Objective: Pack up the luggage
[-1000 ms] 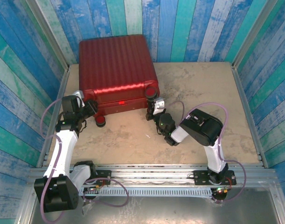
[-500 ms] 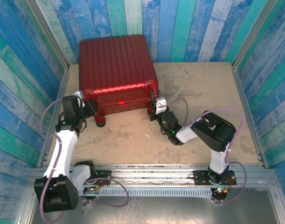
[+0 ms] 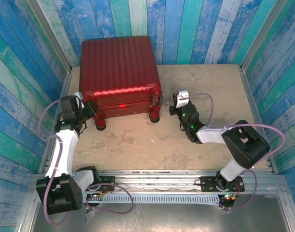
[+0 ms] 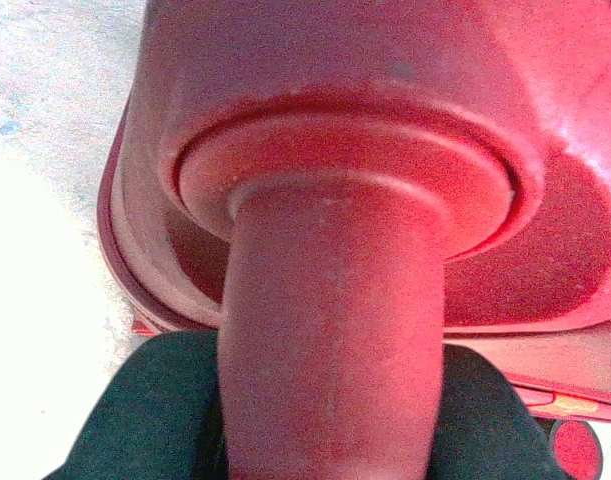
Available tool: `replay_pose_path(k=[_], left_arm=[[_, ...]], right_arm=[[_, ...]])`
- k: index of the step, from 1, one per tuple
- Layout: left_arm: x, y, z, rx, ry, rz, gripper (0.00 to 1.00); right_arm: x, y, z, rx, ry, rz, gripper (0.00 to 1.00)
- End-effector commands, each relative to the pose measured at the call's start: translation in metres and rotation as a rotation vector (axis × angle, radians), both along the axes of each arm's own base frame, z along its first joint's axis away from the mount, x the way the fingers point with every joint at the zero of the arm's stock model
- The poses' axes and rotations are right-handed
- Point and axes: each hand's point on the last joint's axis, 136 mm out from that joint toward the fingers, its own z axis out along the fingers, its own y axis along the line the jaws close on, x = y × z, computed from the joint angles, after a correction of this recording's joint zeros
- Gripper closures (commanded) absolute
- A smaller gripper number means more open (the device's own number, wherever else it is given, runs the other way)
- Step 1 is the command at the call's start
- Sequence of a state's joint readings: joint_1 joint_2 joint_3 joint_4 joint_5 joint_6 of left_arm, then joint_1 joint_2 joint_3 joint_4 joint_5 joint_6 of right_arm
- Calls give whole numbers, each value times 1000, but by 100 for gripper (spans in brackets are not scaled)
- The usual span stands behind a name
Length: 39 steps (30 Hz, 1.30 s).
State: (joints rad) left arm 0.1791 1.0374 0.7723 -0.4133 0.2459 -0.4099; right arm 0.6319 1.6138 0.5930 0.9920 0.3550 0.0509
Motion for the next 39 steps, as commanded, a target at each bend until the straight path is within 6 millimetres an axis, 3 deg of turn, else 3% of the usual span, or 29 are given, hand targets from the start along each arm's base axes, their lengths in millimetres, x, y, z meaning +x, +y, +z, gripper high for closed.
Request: replay_pose_path(k=[1,3,7,9,12,15,18,23,28,31,34,39], left_arm=[[14,33,35,30,-80,140,100],[11,30,49,43,-106,119,96],[-10,26,93,88,-227,115,48],[-24,26,114,130,-267,124,35],[-35,9,136,187,-252,62,27],[-34,-25,148,212,-197,-38,22],[-30,-71,157,229,-168,-143,22],[-22,-170,136,247,-49,-328,22],[-14,-251,96,220,35,-434,28],[-10,-282,73,217,83,-468,31],[-4,-298,55,203,113,-464,32],[10,-313,49,156,88,-440,32]], right_arm=[[0,-1,-4,-25,34,22,100],[-3,-2,-5,-16,55,24,99],[-11,-11,-14,1,169,12,77],[-18,-16,-17,32,238,-11,59],[-18,-46,-21,98,332,-88,46],[-28,-71,-19,164,355,-144,44],[-37,-91,-12,190,368,-193,40],[-53,-104,13,172,365,-199,33],[-69,-111,26,181,358,-191,30],[-77,-112,25,193,354,-176,28],[-81,-111,18,194,364,-161,28],[-84,-107,9,182,385,-133,27]])
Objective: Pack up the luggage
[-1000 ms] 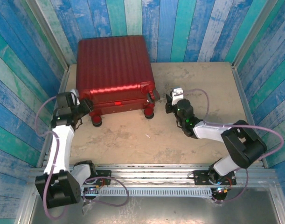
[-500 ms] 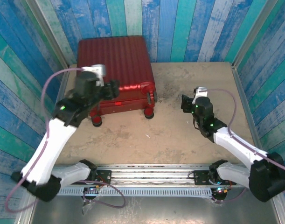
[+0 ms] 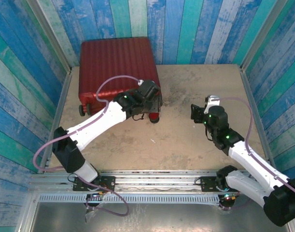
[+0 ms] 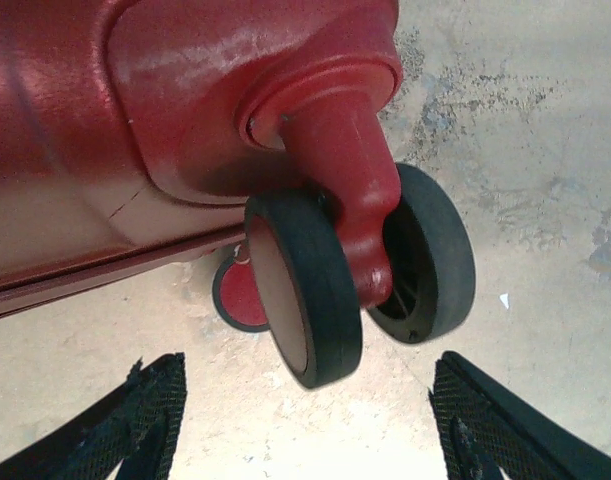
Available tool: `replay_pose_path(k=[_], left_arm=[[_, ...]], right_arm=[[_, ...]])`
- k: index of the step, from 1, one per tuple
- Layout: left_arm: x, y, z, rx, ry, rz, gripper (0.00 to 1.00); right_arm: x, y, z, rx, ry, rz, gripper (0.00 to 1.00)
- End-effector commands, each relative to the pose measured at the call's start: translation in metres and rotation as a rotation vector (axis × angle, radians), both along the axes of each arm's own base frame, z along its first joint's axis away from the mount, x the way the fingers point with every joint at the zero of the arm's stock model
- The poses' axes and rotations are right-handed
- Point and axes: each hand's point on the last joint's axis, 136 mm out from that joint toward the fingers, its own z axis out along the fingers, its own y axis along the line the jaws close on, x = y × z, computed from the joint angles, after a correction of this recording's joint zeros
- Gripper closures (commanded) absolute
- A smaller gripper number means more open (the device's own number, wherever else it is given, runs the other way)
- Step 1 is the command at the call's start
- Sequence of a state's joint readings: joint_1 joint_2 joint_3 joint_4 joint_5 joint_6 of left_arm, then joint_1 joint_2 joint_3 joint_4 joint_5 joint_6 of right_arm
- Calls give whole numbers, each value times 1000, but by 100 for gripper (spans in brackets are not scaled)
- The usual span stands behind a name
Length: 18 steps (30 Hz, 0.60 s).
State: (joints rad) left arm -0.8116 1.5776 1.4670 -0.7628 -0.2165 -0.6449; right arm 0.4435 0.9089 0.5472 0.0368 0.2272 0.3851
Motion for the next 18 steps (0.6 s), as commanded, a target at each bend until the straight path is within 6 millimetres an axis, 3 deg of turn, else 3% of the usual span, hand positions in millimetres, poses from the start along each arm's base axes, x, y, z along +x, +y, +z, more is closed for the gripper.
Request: replay_pose_path(k=[1,8,15,18], left_arm=[[21,-14,8,-62,-48,56,32],[42,-28,-12,1,-27,84,31],[54,-24,-23,79,-28,123,31],[57,-21,-27,99,-25,132,38]], right_arm=[[-5,1,-13,-5,38,23,27],[-4,3,-18,-16,48,37,27],[-4,3,-24,-32,60,39,25],[-3,9,-25,-19,53,67,24]])
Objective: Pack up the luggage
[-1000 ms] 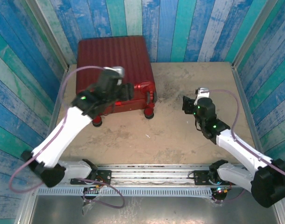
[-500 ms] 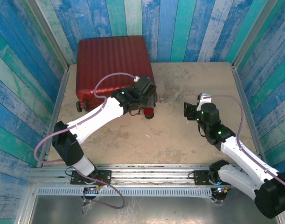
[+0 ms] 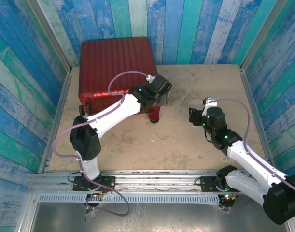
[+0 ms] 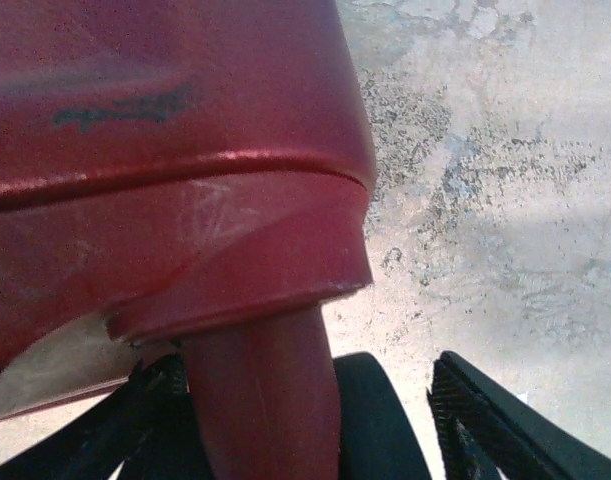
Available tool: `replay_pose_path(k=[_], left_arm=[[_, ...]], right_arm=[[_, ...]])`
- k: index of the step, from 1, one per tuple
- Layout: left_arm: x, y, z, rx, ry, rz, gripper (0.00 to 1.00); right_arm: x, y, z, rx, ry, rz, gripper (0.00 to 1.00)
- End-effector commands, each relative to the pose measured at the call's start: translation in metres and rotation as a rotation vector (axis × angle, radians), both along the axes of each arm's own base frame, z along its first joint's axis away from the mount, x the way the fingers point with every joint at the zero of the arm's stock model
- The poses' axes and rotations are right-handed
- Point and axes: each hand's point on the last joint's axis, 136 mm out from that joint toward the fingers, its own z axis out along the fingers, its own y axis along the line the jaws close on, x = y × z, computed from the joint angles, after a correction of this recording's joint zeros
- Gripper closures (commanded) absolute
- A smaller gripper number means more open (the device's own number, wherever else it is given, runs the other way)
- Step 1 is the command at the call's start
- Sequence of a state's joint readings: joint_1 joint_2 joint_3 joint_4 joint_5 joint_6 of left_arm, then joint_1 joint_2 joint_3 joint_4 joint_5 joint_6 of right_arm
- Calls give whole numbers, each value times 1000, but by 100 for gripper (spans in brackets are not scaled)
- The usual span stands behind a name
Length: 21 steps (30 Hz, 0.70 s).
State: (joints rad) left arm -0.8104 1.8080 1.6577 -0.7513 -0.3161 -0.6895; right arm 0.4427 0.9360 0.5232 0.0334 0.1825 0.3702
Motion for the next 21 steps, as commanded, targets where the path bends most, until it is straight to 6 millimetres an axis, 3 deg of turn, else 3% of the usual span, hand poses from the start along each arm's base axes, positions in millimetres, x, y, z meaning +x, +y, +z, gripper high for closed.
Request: replay_pose_path(k=[1,5,10,14,21], left_arm=[[9,6,-9,51,3,35,44],[11,1,-4,10,-5,8,69],[11,-5,10,-42,-27,-25,99],[9,-4,22,-56,-45,-39,100],[7,-6,48,-103,-79,-60,100]], right_arm=[[0,8,-5,1,2,51,24],[-3,48,-7,34,-132,289,26],[0,71,-19,59,-269,320,25],[9,114,-38,1,-260,390,24],[15,167,-41,3,-410,418,22]])
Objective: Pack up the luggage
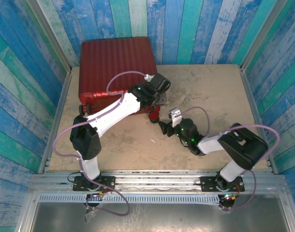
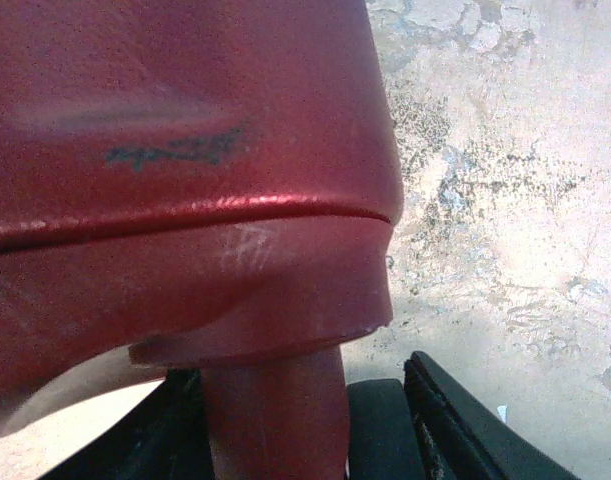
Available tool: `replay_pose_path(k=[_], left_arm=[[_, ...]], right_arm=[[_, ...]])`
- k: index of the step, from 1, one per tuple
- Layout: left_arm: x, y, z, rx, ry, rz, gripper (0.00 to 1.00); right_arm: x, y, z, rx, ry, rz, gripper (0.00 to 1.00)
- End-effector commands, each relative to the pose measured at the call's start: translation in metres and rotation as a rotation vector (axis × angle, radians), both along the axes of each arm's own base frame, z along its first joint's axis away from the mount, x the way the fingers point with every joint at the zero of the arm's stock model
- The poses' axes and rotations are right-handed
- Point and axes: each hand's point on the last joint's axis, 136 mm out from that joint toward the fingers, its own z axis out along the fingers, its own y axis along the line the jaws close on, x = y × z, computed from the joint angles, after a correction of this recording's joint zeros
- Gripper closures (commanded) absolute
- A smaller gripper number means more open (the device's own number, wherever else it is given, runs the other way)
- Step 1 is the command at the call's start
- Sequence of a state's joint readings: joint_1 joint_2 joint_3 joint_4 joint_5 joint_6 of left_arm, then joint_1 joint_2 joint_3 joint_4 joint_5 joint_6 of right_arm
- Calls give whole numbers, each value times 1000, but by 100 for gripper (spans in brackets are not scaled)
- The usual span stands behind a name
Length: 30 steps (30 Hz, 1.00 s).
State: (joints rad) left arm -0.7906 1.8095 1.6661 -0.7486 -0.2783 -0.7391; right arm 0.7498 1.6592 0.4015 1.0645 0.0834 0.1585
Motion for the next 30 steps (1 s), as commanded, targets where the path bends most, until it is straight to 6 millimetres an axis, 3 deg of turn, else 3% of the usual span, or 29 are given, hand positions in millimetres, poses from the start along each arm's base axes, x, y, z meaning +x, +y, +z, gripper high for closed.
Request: replay_pose_path(k=[1,11,18,30], left_arm=[[3,-7,50,-50,-112,-93,100],[-1,-5,71,-82,-143,-112,100],[-3,-4,84,-106,-167,-111,100],[-11,4,113,-154,-220,-113,100]], right_arm=[[15,13,39,109,-185,-42,22],[28,34,39,178,-255,-45,17],[34,45,41,133,-270,-29,21],[37,42,32,96,-235,-85,32]])
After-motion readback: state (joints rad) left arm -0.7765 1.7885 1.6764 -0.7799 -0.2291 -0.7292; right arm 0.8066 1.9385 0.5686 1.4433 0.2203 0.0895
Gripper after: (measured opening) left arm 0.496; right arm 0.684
